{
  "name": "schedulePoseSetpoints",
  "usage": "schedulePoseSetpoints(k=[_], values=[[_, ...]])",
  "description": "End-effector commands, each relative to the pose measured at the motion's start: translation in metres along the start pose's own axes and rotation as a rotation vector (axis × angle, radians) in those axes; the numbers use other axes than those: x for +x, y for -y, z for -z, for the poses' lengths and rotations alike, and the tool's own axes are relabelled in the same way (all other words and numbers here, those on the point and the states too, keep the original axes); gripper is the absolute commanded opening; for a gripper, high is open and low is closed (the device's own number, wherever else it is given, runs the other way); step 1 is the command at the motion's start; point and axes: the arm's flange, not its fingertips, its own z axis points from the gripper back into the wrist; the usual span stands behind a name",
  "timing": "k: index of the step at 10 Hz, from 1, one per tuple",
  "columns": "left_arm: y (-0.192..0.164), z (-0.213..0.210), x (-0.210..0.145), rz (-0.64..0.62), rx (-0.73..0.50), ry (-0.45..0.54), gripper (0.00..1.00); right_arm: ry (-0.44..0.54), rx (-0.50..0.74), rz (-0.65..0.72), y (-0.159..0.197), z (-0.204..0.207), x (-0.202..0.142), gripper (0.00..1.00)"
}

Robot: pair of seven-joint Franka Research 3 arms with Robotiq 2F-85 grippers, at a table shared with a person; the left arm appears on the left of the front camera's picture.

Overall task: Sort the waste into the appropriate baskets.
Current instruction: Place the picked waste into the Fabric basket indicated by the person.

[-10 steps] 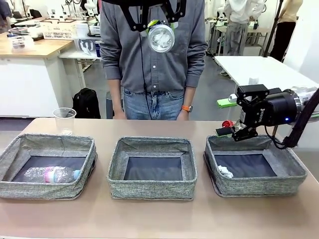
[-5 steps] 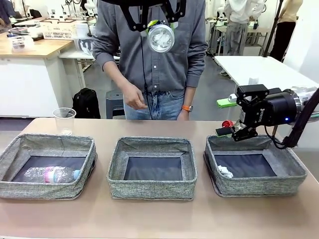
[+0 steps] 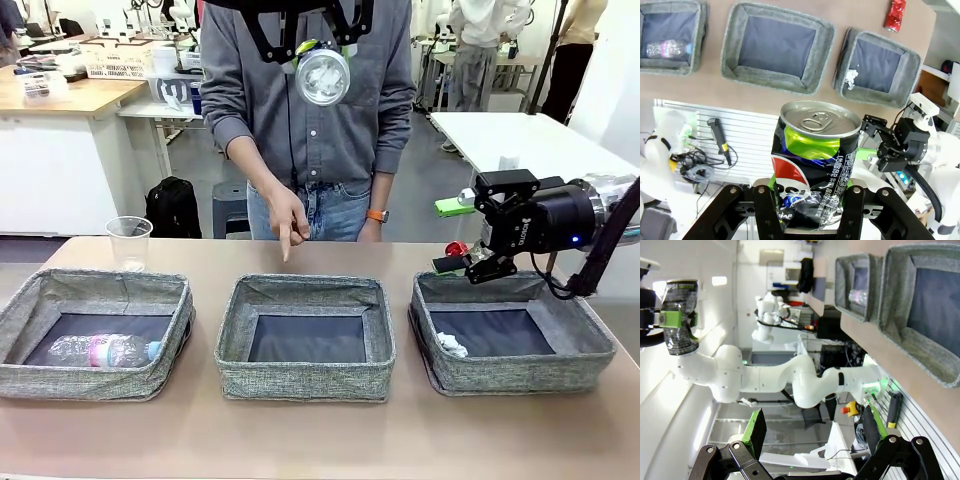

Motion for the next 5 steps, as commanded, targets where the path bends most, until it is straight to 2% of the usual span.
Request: schedulePoseSetpoints(k=[1, 3, 5], values=[[0.002, 0.015, 0.005, 0.043, 0.07, 0.056, 0.41, 0.01, 0.025, 0.012, -0.004, 0.001, 0.001, 1.0], [-0.009, 0.053, 0.017, 0.052, 0.115, 0.084, 0.41, 0.01, 0.025, 0.012, -0.004, 0.001, 0.001, 1.0], [-0.031, 0.106, 0.035, 0.052, 0.12, 0.068, 0.41, 0.01, 0.025, 0.012, -0.004, 0.001, 0.001, 1.0]])
